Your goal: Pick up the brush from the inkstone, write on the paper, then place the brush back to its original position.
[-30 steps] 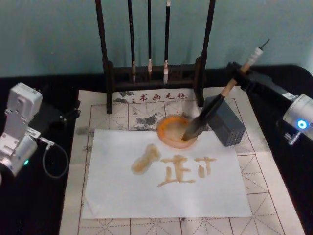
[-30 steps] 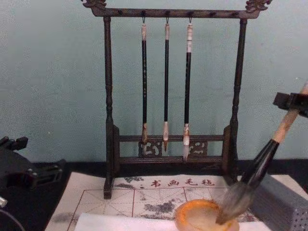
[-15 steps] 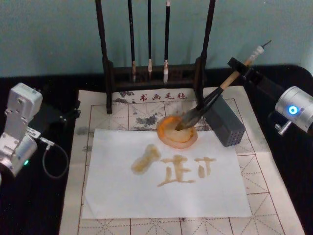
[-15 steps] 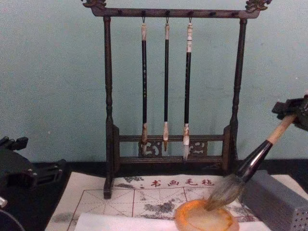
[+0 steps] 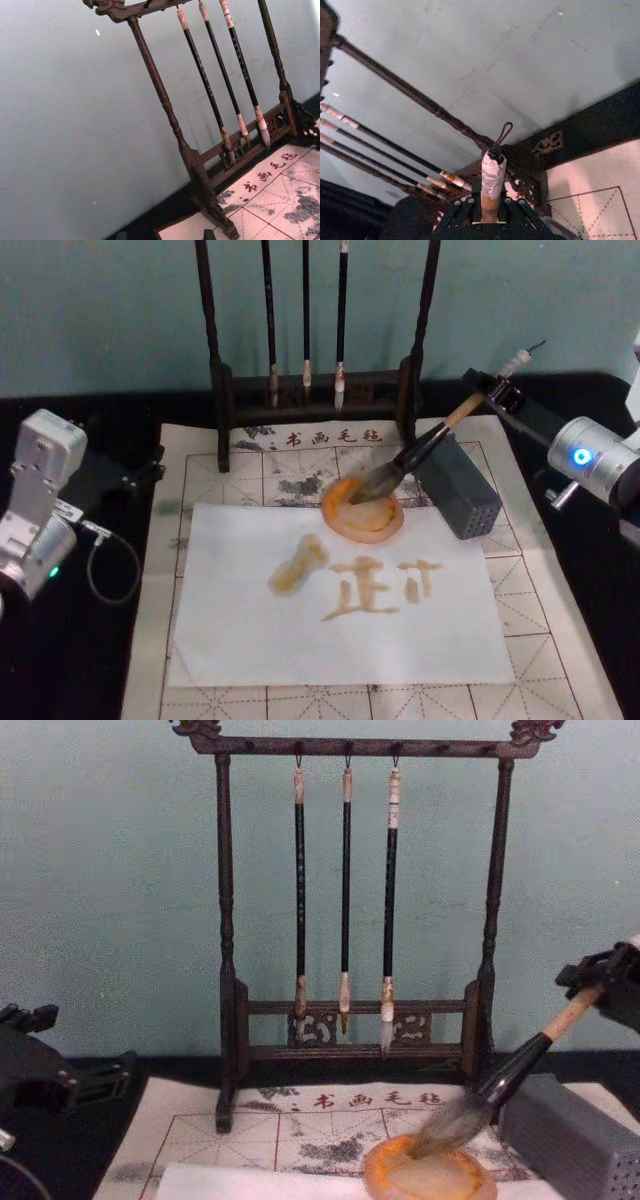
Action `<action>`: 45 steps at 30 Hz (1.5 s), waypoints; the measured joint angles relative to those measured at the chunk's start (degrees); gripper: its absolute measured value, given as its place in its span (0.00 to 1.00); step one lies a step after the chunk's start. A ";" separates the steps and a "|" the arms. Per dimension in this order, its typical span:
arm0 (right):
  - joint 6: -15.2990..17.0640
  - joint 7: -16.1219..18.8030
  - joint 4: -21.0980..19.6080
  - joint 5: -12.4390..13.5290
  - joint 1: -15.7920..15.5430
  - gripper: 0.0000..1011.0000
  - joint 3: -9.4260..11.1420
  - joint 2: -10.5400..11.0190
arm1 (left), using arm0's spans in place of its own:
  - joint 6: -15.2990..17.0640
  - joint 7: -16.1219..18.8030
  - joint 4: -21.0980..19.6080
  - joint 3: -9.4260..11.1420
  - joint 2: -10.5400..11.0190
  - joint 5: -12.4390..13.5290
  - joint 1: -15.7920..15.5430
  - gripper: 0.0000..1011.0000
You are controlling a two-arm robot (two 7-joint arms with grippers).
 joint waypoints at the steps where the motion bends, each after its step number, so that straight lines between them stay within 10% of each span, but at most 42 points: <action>1: 0.00 0.00 0.00 0.00 0.00 0.18 0.00 0.00 | 0.00 0.00 0.00 0.00 0.00 0.00 0.00 0.99; 45: -2.84 -4.90 2.98 5.92 1.80 0.18 -4.47 0.92 | 0.00 0.00 0.00 0.00 0.00 0.00 0.00 0.99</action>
